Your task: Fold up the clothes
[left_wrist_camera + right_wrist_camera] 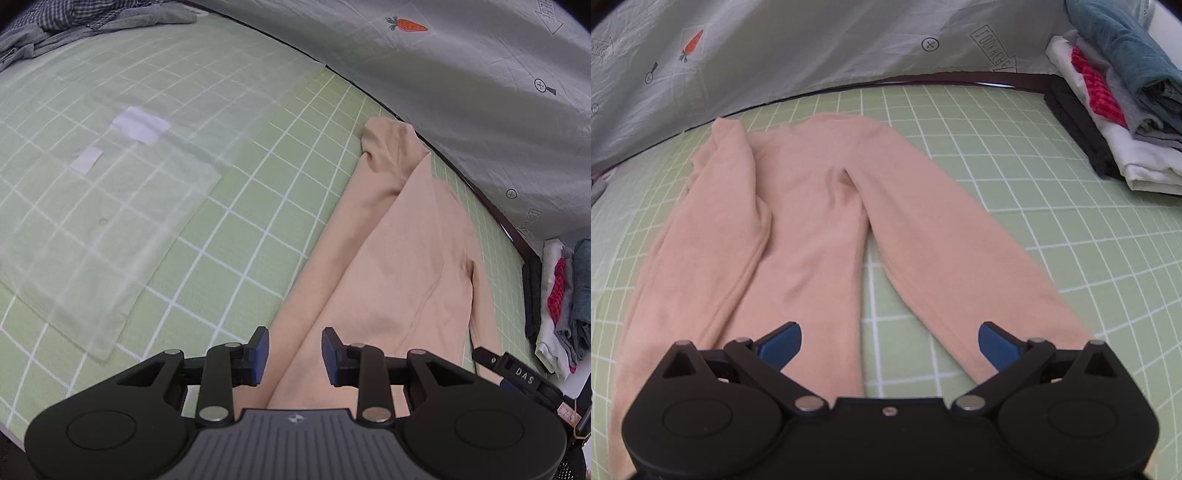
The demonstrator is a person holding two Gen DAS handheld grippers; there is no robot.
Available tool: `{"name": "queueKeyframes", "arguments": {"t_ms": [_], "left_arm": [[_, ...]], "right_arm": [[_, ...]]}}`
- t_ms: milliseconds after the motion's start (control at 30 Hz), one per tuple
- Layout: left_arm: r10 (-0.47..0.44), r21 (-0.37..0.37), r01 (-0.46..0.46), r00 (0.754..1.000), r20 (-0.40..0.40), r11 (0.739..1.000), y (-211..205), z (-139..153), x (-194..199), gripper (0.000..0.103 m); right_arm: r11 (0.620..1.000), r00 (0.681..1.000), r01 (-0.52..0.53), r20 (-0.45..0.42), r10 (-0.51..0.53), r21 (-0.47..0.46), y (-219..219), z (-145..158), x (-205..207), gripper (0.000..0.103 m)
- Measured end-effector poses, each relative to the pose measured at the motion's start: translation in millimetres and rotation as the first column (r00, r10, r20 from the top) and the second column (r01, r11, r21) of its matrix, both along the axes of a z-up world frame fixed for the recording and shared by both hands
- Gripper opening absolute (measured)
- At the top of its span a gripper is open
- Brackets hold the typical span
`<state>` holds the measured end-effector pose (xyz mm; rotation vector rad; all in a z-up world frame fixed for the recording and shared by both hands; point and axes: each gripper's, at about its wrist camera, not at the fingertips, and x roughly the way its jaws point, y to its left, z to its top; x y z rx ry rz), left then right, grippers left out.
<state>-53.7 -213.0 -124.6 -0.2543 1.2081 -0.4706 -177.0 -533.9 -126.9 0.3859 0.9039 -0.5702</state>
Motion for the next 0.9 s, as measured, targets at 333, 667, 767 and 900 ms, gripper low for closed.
{"name": "queueKeyframes", "arguments": {"t_ms": [333, 667, 767, 900], "left_arm": [[-0.069, 0.0, 0.069, 0.997, 0.029, 0.998, -61.0, -8.8, 102.3, 0.039], [-0.131, 0.006, 0.131, 0.989, 0.073, 0.991, -148.3, -27.2, 200.5, 0.048], [-0.157, 0.001, 0.158, 0.984, 0.088, 0.987, -170.0, -36.7, 219.2, 0.048], [-0.195, 0.045, 0.19, 0.97, 0.145, 0.981, -193.2, -44.0, 232.6, 0.048]], "right_arm": [[0.995, 0.99, -0.097, 0.105, 0.099, -0.021, -2.7, 5.0, 117.8, 0.103], [0.996, 0.983, -0.081, 0.164, 0.086, -0.041, -29.4, -6.9, 218.5, 0.103], [0.989, 0.984, -0.126, 0.117, 0.135, -0.082, -31.9, -15.4, 243.8, 0.103], [0.95, 0.98, -0.197, -0.012, 0.2, -0.243, -29.5, -30.0, 267.3, 0.103]]}}
